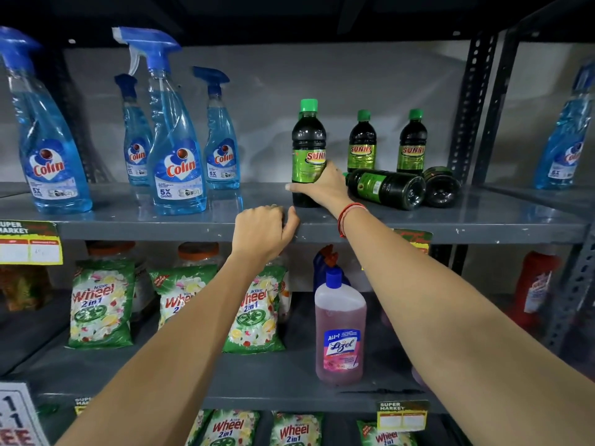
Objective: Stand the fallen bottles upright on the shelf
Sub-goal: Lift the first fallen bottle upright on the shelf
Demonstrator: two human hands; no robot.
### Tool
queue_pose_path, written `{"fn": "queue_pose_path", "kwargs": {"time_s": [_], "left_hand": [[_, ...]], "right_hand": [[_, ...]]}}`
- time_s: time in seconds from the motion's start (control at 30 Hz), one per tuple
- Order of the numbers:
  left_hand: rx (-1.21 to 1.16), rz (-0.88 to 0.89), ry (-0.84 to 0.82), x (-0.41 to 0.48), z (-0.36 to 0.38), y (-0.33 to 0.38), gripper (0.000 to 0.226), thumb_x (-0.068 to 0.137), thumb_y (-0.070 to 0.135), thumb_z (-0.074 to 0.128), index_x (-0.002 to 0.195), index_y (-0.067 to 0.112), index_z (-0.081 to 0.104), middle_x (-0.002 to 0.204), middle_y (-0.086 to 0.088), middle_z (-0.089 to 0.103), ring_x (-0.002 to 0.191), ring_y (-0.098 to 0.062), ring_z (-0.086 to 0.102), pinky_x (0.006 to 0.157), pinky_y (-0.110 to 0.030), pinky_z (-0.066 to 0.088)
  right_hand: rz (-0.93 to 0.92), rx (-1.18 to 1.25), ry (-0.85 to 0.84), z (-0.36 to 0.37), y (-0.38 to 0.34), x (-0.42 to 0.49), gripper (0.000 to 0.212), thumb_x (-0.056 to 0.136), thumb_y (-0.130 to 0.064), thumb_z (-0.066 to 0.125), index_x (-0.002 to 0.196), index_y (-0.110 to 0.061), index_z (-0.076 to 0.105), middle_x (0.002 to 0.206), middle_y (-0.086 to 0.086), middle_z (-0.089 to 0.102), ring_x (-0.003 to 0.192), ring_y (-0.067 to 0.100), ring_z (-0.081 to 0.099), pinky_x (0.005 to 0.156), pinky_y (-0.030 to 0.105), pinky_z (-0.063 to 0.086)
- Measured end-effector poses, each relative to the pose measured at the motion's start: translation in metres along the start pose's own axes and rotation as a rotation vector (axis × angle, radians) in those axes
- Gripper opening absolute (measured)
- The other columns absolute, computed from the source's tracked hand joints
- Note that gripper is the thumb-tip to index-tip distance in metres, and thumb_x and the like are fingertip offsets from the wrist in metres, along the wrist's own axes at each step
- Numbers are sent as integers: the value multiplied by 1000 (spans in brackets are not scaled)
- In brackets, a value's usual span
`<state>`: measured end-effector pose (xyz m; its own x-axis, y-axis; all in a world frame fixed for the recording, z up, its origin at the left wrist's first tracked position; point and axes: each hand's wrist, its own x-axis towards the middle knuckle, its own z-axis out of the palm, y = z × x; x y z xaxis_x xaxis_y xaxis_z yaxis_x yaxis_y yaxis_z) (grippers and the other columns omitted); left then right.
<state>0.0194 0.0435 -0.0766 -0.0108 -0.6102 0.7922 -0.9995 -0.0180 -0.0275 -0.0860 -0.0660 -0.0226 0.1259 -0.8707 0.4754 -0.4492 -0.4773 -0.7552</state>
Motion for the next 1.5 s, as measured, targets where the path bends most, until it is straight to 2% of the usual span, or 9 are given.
{"fn": "queue_pose_path", "kwargs": {"time_s": [0.07,0.17,0.23,0.37,0.5,0.7,0.87,1.4,1.5], "left_hand": [[4,2,1,0,0,0,51,96,36,31,77,10,69,69,-9,68,61,-27,61,54,-28,34],[21,0,5,0,1,-1,50,96,37,30,78,10,69,72,-9,70,64,-27,62,54,-28,34],[18,-1,-5,1,1,0,51,97,38,29,79,11,69,74,-8,70,65,-27,63,55,-30,38],[16,12,-27,1,2,-3,56,97,44,25,85,12,69,79,-7,72,68,-25,64,59,-33,47],[31,90,-27,0,2,-9,77,86,68,15,88,12,69,82,-7,72,73,-26,66,56,-29,35],[29,117,-68,0,-2,-10,78,78,80,25,84,13,65,81,-6,71,74,-25,65,56,-29,34],[31,120,-54,0,-1,-9,74,79,79,27,80,14,63,77,-6,70,73,-25,65,55,-29,35],[20,123,-47,-2,-5,-8,75,80,76,30,94,12,66,85,-12,73,77,-31,66,60,-31,37],[38,87,-48,-6,-9,-4,80,79,79,22,90,14,67,81,-11,72,76,-30,66,62,-33,43]], "right_hand": [[62,168,-69,-1,-1,0,71,61,-34,83,119,-11,49,117,10,59,108,25,57,91,39,49],[73,287,-124,-5,1,-1,37,67,-17,76,96,-17,54,94,1,64,94,21,60,67,24,47],[20,164,-75,-5,2,-2,48,65,-25,82,100,-18,51,95,-3,60,93,18,56,68,25,47],[-48,-100,13,0,1,-3,90,58,-51,83,126,-7,43,123,12,54,115,27,51,96,43,45],[53,185,-100,-5,2,-4,73,64,-41,82,122,-13,48,117,4,60,112,23,56,89,33,45],[47,184,-113,-8,-2,-11,52,65,-36,83,104,-18,54,94,-5,60,88,14,54,61,17,38],[8,137,-77,-13,-3,-30,75,60,-43,84,120,-14,51,112,1,60,99,16,53,79,27,43],[-48,272,-120,-30,-7,-60,74,59,-54,82,116,-20,48,106,-7,59,100,12,56,81,22,44],[-179,279,25,-53,-3,-49,59,73,-57,70,111,-16,51,97,-7,58,93,13,57,73,19,44]]}}
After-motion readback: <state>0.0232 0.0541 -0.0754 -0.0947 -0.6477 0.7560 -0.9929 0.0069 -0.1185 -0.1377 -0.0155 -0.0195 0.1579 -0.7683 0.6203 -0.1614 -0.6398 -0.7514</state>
